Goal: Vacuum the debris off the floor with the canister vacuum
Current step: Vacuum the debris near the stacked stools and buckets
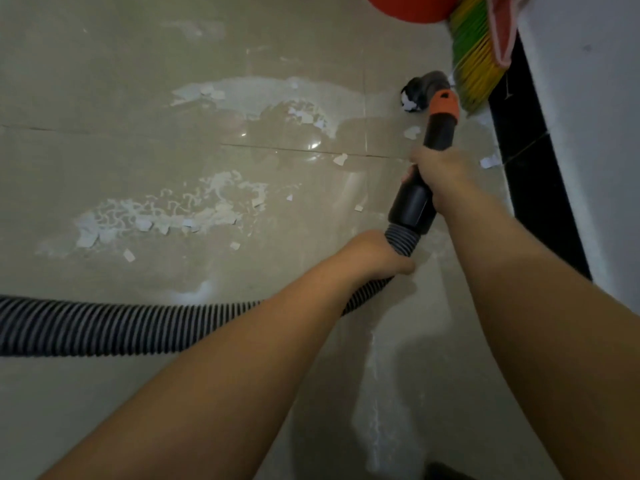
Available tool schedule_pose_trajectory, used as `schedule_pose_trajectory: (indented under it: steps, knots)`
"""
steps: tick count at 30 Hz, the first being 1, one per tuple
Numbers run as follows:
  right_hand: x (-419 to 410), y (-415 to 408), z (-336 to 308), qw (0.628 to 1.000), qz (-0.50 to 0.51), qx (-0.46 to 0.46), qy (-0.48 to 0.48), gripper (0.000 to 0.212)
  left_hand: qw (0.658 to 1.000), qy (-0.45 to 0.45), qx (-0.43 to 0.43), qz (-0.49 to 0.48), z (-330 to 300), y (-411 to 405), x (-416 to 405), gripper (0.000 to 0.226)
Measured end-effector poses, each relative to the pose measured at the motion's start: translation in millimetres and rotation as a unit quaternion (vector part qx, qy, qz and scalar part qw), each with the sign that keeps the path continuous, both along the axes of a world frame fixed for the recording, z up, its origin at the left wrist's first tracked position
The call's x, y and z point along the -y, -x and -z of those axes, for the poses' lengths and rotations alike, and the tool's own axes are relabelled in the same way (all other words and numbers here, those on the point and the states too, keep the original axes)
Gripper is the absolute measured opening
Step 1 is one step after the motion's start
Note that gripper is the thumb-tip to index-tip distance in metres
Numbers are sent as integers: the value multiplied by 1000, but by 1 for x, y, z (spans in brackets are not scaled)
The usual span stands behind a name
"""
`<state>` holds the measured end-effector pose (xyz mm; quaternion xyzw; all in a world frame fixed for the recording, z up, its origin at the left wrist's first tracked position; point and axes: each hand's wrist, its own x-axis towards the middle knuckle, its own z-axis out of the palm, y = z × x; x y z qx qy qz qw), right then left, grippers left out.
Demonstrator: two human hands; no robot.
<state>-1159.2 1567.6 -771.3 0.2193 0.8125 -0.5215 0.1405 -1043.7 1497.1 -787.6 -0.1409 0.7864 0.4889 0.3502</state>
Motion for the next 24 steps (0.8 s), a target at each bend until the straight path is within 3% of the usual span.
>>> schedule_pose_trajectory:
  steps: [3,7,11,14,16,19,21,24]
  knots:
    - [-3,15,5,998,26,-22,-51,34,998,-32,32,-31,4,18,-1,27]
    - [30,-19,19,995,14,-49,-81,34,997,49,33,-43,20,-19,22,26]
    - [86,-80,25,989,-144,-20,13,24,986,110,45,-116,29,-91,46,41]
    - [98,-103,19,970,-237,14,42,22,985,110,33,-130,30,-112,47,33]
    - [89,-97,12,981,-191,-12,22,20,988,110,19,-106,28,-105,46,34]
    - [54,-75,4,998,-38,-45,-21,15,995,83,-9,-50,20,-78,42,19]
    - [34,-70,5,996,58,-49,-46,27,997,69,-16,3,13,-64,40,21]
    - [32,-79,6,996,86,-23,-32,26,997,65,2,38,10,-67,40,21]
